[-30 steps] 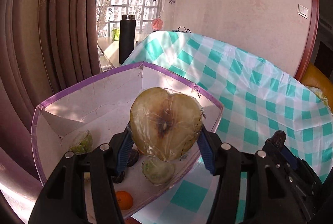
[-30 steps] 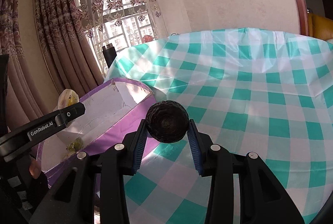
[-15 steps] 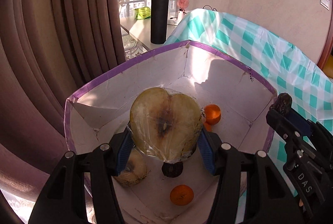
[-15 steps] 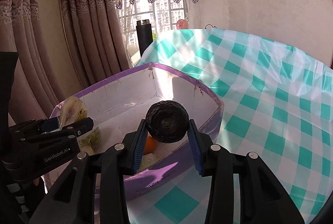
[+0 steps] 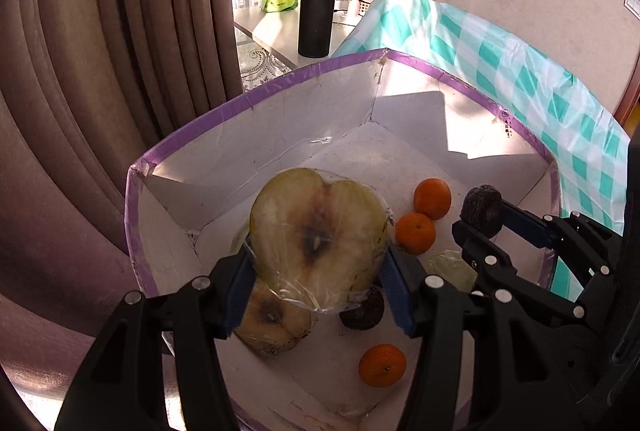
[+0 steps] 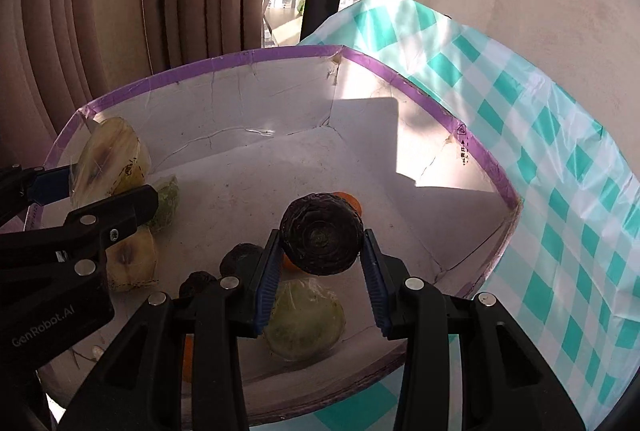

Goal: Organize fruits
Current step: 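Open both tools to drop the halved fruit and dark fruit into the box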

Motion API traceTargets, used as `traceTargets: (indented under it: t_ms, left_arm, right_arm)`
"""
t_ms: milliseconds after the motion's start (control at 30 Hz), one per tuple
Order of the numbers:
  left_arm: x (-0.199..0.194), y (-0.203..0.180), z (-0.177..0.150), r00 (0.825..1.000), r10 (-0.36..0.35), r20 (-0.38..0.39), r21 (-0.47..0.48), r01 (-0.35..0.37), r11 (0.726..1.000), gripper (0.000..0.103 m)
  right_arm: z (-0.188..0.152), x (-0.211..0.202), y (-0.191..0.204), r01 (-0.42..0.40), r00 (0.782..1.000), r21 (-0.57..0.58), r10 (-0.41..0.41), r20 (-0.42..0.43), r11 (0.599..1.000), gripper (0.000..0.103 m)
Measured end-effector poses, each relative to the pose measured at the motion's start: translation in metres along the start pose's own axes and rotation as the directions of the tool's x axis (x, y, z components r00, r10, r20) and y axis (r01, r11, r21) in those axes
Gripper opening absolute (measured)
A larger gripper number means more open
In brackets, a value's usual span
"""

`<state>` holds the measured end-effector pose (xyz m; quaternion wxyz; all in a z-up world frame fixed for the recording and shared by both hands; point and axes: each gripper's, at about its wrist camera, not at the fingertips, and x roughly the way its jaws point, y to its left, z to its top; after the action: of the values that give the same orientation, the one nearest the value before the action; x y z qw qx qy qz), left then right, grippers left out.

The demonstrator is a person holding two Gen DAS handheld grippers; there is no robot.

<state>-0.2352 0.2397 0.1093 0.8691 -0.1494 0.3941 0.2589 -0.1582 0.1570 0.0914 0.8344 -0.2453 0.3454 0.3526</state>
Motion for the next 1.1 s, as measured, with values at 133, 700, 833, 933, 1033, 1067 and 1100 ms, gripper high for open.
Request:
traceTargets:
  t_ms: [133, 700, 833, 933, 1033, 1067, 1100]
  left_arm:
    - [0.011, 0.005, -0.002, 0.999, 0.006, -0.050, 0.000, -0.006, 1.000, 0.057]
    - [0.022, 0.011, -0.003, 0.994, 0.058, -0.091, -0.014, -0.059, 0.998, 0.067]
    - [0.021, 0.016, 0.000, 0.996, -0.003, -0.093, -0.042, -0.001, 0.999, 0.082]
    - [0.019, 0.017, 0.000, 0.995, -0.038, -0.095, -0.054, 0.033, 0.998, 0.087]
    - [0.019, 0.014, -0.002, 0.994, -0.040, -0.097, -0.039, 0.036, 0.999, 0.089]
    - [0.020, 0.013, -0.002, 0.994, -0.041, -0.097, -0.034, 0.038, 0.999, 0.090]
    - [0.020, 0.013, -0.002, 0.994, -0.042, -0.096, -0.027, 0.040, 0.999, 0.091]
  right_arm:
    - [0.006, 0.007, 0.004, 0.026, 0.999, -0.027, -0.027, -0.041, 0.999, 0.040]
    - [0.023, 0.031, 0.005, 0.085, 0.975, -0.072, -0.098, -0.200, 0.994, 0.071]
    - [0.025, 0.026, -0.010, 0.085, 0.976, -0.020, -0.088, -0.201, 0.996, 0.083]
    - [0.025, 0.026, -0.014, 0.076, 0.977, -0.011, -0.076, -0.199, 0.997, 0.087]
    - [0.026, 0.027, -0.014, 0.085, 0.976, -0.018, -0.087, -0.200, 0.996, 0.087]
    - [0.026, 0.027, -0.014, 0.084, 0.977, -0.014, -0.085, -0.198, 0.996, 0.087]
    - [0.026, 0.027, -0.016, 0.080, 0.978, -0.009, -0.080, -0.195, 0.997, 0.087]
